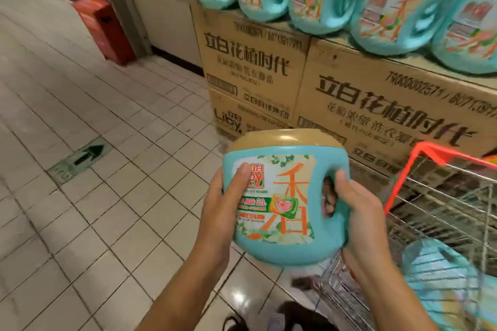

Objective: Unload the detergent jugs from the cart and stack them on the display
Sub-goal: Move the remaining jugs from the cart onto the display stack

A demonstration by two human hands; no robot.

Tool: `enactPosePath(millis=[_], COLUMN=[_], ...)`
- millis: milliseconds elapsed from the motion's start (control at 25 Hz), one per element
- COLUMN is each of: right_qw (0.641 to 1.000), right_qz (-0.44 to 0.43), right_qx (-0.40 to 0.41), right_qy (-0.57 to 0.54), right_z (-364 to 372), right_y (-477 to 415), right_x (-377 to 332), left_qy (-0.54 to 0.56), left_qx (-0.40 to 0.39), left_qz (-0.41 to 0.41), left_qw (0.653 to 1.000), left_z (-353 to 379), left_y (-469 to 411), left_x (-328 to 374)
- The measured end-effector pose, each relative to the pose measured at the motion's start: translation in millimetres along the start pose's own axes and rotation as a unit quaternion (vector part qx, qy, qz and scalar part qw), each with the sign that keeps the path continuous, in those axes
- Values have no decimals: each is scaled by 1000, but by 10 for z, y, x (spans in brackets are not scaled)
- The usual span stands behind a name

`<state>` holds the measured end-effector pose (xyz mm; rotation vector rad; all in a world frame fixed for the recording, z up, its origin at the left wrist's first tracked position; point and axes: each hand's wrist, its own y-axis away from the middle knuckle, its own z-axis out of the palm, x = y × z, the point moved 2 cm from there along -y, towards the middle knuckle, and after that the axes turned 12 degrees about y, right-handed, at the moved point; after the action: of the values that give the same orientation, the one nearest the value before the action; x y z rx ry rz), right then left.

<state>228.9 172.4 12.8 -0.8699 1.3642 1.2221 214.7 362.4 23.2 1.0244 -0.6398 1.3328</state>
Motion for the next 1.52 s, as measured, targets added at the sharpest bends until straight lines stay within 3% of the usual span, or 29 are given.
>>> enactPosePath(millis=[320, 640, 960, 1320, 1520], right_qw=[1000, 996, 978, 938, 915], right_qz=[-12, -86, -206, -325, -339], right_qx=[-15, -10, 11, 103, 116], right_qy=[17, -10, 37, 62, 185], right_z=[1191, 2290, 2881, 3688, 3805], right_y=[-763, -2361, -3486, -4858, -5548], right_x=[-230, -1012, -2075, -3306, -3898], left_qy=[17, 21, 62, -32, -60], left_qx=[18, -33, -156, -344, -387], left_qz=[5, 74, 130, 210, 261], left_qw=[1000, 996, 977, 915, 883], left_z=[-635, -544, -131, 390, 827], left_y=[-1116, -2997, -4421, -6205, -7196], left_x=[657, 1818, 2912, 4448, 4879])
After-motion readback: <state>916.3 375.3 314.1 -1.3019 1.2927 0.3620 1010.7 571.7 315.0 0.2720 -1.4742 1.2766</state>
